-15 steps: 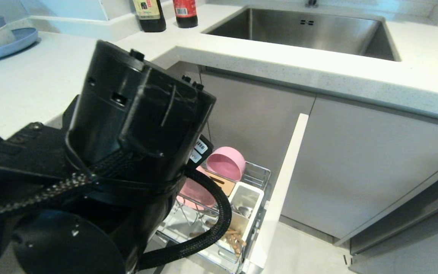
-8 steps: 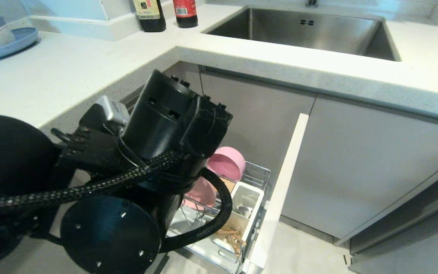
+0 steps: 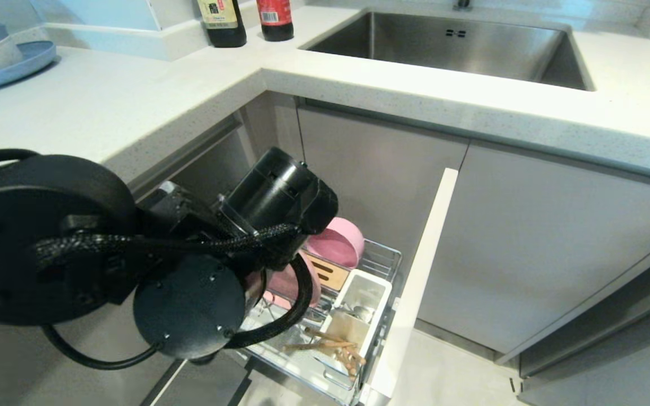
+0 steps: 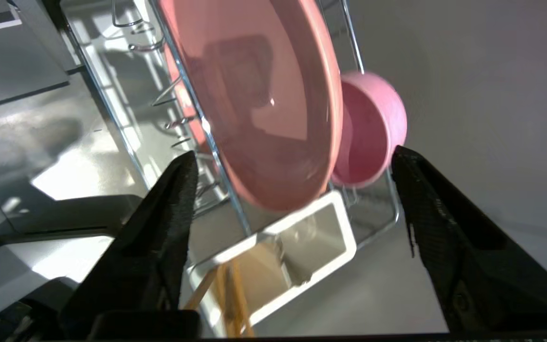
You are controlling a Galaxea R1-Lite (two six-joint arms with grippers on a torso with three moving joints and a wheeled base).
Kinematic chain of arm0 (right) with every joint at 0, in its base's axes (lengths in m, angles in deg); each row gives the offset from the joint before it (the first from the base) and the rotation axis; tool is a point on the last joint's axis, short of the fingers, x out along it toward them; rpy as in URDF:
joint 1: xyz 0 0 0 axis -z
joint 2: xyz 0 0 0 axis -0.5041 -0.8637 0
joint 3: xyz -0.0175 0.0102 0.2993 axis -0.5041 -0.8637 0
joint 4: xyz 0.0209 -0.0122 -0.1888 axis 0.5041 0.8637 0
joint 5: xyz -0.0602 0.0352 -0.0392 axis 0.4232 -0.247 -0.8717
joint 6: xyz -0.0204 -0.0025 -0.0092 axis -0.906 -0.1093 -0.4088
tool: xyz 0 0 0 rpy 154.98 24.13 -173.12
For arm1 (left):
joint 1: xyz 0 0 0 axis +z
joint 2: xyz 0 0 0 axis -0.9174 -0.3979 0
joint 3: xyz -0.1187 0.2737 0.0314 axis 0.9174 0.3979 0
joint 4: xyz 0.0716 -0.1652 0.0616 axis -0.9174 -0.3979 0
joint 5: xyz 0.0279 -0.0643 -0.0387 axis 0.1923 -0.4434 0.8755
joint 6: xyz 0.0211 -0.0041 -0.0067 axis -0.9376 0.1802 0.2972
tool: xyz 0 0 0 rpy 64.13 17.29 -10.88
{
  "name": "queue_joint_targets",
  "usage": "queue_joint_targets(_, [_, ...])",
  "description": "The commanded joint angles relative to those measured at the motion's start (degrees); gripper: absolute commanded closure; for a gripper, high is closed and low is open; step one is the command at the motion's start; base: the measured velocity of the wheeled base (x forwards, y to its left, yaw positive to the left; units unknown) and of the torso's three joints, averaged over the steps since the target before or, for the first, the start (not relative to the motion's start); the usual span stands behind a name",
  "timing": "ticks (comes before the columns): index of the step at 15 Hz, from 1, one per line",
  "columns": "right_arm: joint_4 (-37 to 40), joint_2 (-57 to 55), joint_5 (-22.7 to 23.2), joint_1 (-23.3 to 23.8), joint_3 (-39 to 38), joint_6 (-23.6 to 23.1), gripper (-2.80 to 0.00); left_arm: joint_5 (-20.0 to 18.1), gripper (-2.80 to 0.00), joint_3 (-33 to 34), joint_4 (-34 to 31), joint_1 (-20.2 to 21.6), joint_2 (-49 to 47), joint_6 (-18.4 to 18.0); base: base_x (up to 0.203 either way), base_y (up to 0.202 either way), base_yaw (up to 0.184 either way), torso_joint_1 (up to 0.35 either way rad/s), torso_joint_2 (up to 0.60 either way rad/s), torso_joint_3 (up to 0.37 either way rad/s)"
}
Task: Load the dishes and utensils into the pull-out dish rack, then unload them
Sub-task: Take the plate out of the cupboard
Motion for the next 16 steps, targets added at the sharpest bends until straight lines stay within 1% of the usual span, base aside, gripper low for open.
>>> queue_joint_targets(1, [-0.04,0.00,-0.04,-0.04,-0.09,0.01,0.00,-1.17,-2.80,-2.13,-0.19,1.80,-2.30,0.40,0.000,0.000,0.000,0.000,0.00,0.000])
queue_joint_targets(2, [-0.02,0.00,-0.04,-0.04,-0.09,0.01,0.00,-2.60,-2.80,-3.08,-0.19,2.61,-3.19,0.31,0.000,0.000,0.000,0.000,0.00,0.000])
queue_joint_targets(6, [-0.04,0.00,0.00,-0.04,-0.08,0.01,0.00,-5.76,-2.80,-6.80,-0.12,5.71,-6.84,0.09,0.000,0.000,0.000,0.000,0.00,0.000])
queue_joint_targets(10, [-0.03,0.00,0.01,-0.04,-0.09,0.01,0.00,-7.15,-2.80,-8.79,-0.11,8.85,-9.54,0.03,0.000,0.000,0.000,0.000,0.00,0.000])
queue_joint_targets(16, [-0.04,0.00,-0.04,-0.04,-0.01,0.01,0.00,-7.46,-2.80,-9.66,0.42,10.87,-12.03,0.12,0.000,0.000,0.000,0.000,0.00,0.000])
